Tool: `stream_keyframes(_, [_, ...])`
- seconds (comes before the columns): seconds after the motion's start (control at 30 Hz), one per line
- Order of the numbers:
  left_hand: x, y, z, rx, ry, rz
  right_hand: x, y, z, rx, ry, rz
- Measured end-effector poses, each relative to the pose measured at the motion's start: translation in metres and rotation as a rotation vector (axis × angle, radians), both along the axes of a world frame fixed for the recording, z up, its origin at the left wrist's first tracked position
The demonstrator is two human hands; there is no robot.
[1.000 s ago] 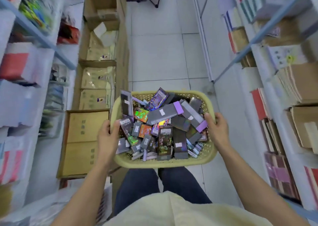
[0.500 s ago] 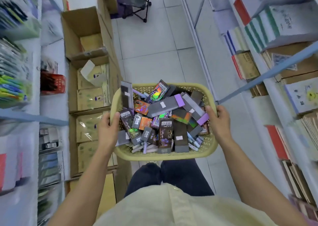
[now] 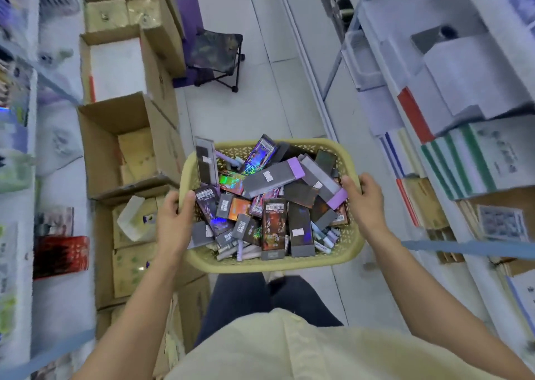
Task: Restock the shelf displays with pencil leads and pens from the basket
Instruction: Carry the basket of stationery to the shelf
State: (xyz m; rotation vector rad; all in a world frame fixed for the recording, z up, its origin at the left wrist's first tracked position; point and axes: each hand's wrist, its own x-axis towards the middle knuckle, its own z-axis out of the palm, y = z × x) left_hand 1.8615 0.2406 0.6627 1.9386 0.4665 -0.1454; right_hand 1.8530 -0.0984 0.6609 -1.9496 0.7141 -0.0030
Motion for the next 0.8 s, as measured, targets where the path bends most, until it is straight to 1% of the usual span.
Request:
stream_keyframes(0.13, [0.114,-0.015,0.006,0.023,-0.021,-0.049,0.102,-0.017,0.003,-0.015,-0.012,-0.018])
stream_keyframes(0.37, [0.321,-0.057,0.022,0.056,-0.002,-0.155,0.26,-0.051,0.007,0.036,-0.023,-0.161])
stream_keyframes(0.43, [0.373,-0.074,0.025,0.03,0.005,-0.173,0.303,-0.067,0.009,0.044,-0.017,-0.174])
stream_keyframes(0.57, [0.47,-0.113,0.024,0.0,0.001,-0.186,0.399,-0.105,0.009,0.058,-0.018,-0.21])
stream_keyframes(0.7, [0.555,-0.147,0.028,0.031,-0.025,-0.166,0.497,-0.138,0.018,0.034,-0.036,-0.194])
stream_keyframes(0.8, [0.615,-0.165,0.033,0.007,-0.037,-0.123,0.565,-0.156,0.028,0.035,-0.023,-0.175])
